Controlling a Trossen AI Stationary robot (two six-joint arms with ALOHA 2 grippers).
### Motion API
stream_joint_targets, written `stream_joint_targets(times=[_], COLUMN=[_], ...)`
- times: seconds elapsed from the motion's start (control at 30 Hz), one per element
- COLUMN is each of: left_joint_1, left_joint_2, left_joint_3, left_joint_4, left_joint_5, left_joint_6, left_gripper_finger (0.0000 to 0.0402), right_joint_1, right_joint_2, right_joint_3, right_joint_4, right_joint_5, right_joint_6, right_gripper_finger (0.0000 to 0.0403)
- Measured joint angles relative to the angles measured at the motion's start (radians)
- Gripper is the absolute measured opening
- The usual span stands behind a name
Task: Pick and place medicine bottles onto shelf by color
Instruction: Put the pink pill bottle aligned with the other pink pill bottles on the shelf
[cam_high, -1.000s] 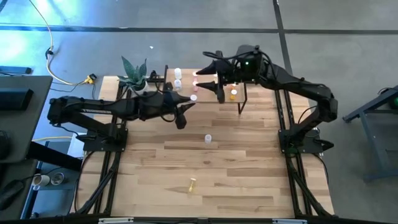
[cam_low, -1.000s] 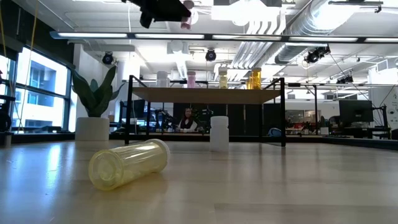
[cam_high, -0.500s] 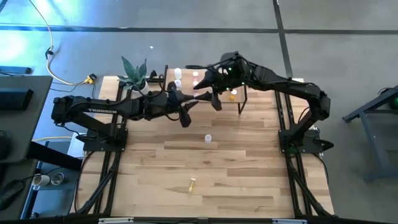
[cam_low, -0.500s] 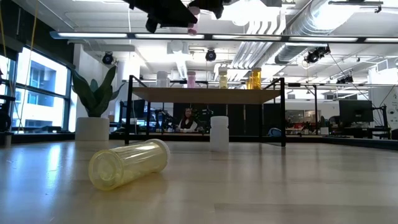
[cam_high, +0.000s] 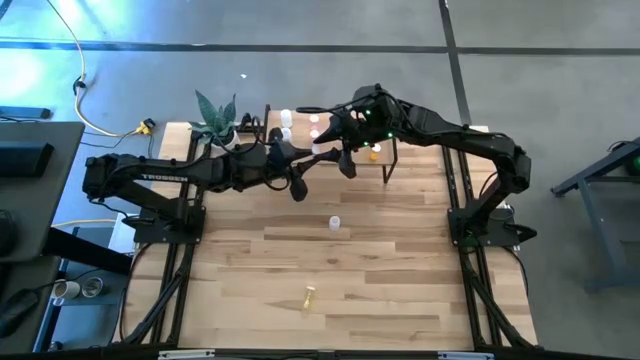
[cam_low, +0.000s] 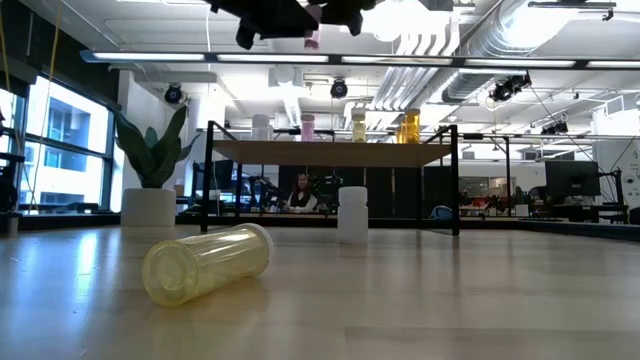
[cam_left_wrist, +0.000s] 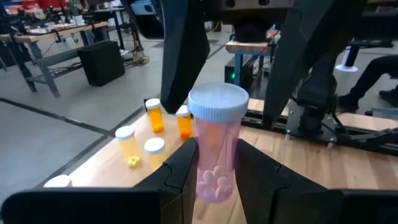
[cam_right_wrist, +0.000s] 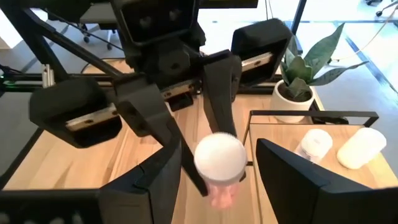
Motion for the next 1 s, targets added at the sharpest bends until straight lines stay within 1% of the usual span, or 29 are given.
stream_joint_targets(times=[0.17,0.23,0.33,0.5,0.6,0.8,0.93,1.0], left_joint_1=[0.0,0.0,0.0,0.0,0.0,0.0,0.0,0.0], left_joint_2=[0.0,0.0,0.0,0.0,0.0,-0.001,-0.001,-0.001], left_joint_3=[0.0,0.0,0.0,0.0,0.0,0.0,0.0,0.0], left_joint_4=[0.021,0.029,0.032,0.032,0.032,0.032,0.032,0.03], left_joint_5=[0.027,0.027,0.027,0.027,0.027,0.022,0.016,0.034], left_joint_6=[0.0,0.0,0.0,0.0,0.0,-0.013,-0.019,-0.012], left_gripper_finger=[0.0083,0.0083,0.0083,0.0083,0.0083,0.0091,0.0111,0.0125], right_joint_1=[0.0,0.0,0.0,0.0,0.0,0.0,0.0,0.0], right_joint_2=[0.0,0.0,0.0,0.0,0.0,0.0,0.0,0.0], right_joint_3=[0.0,0.0,0.0,0.0,0.0,0.0,0.0,0.0], right_joint_4=[-0.003,-0.003,-0.003,-0.003,-0.004,-0.004,-0.003,-0.003], right_joint_5=[0.0,0.0,-0.001,-0.006,-0.006,-0.006,-0.007,-0.007], right_joint_6=[-0.002,-0.002,0.002,0.005,0.005,0.007,0.028,0.028], right_gripper_finger=[0.0198,0.0192,0.017,0.0117,0.0098,0.0098,0.01,0.01])
